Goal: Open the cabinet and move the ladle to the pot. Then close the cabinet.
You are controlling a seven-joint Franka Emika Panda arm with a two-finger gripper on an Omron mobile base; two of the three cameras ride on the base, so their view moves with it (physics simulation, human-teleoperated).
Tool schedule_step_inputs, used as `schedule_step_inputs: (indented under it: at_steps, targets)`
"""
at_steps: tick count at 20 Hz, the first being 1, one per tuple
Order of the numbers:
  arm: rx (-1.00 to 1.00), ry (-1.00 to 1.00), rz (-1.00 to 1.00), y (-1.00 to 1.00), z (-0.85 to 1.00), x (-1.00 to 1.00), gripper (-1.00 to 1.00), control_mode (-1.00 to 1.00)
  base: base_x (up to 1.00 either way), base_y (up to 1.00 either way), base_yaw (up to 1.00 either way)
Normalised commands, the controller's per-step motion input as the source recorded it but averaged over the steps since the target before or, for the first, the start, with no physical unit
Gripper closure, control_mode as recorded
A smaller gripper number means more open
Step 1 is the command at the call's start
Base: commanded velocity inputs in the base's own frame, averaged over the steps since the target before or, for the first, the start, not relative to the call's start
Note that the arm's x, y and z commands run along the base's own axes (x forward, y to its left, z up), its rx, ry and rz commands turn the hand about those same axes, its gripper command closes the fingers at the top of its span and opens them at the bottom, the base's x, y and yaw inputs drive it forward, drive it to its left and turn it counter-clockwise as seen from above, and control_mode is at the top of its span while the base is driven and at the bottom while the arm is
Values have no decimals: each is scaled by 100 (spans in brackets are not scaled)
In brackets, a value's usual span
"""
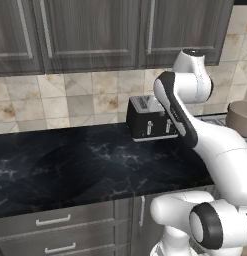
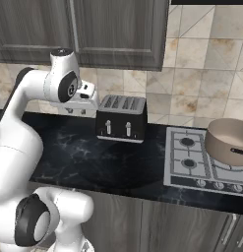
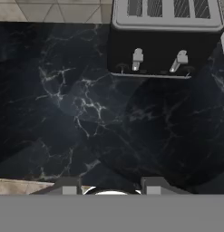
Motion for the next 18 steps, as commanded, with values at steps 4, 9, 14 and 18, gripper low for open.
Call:
schedule_step_inputs:
  at_steps: [4,9,14,18]
  targets:
    - [0,0,0,0,0,0,-100,-100,0,0,0]
    - [0,-20,0,4,1,-48,-100,-100,0,0,0]
    - [0,-41,0,8,44,-60,-100,-100,0,0,0]
    - [0,-37,0,4,74,-38,-100,-100,0,0,0]
